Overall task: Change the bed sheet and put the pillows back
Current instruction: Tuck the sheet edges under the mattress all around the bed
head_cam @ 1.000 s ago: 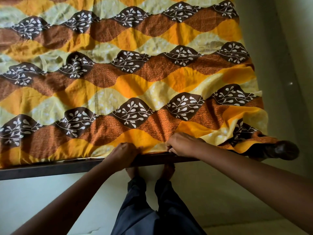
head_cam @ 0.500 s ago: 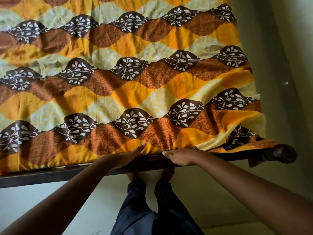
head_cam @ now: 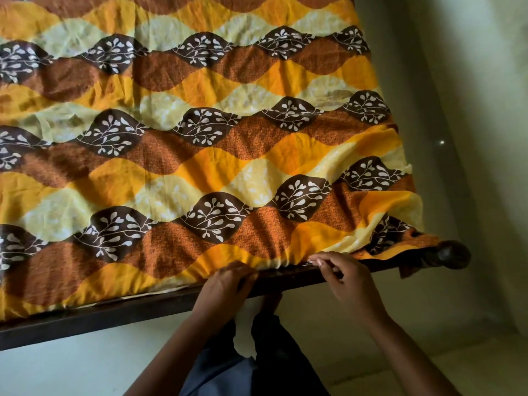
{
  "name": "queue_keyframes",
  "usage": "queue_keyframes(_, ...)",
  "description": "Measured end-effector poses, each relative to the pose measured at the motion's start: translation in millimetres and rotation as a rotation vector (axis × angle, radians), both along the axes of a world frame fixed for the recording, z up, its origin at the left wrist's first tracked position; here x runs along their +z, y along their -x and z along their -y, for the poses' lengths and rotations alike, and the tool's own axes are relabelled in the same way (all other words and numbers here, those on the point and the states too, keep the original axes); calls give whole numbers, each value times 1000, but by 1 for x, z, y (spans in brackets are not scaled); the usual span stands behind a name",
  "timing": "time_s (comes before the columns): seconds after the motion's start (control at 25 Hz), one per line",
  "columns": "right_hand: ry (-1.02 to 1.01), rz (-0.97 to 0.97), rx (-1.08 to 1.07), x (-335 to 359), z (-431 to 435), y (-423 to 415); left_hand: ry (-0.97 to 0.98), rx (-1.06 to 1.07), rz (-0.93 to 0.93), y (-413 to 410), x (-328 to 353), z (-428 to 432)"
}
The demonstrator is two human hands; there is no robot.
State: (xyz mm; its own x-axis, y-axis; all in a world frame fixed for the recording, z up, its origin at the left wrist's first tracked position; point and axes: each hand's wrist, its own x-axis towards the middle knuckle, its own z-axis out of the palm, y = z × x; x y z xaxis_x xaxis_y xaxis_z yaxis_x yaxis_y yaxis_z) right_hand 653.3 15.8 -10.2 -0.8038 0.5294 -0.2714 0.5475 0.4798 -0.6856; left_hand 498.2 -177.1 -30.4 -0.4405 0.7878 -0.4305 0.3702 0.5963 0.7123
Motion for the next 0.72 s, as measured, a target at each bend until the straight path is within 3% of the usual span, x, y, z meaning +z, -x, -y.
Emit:
queue_keyframes(0.2,-186,273,92,44,-75,-24,-71,-71,-21,-14,-3,-63)
queue_keyframes(0.36,-359,466,331,57,-141,-23,-48,-108,-52,-41,-8,-130)
queue_keyframes(0.48,-337,541,508,38,-184,-22,-1,-26,-4,-72,-7,-189)
queue_keyframes(0.56,-231,419,397,22,-217,-24,36,0,14,-93,-1,-233)
queue_keyframes(0.64,-105,289,101,1,-248,-24,95,-40,-16,-107,3,-266)
queue_keyframes(0.72,75,325,-236,-22,-278,-28,80,-78,-45,-118,4,-292)
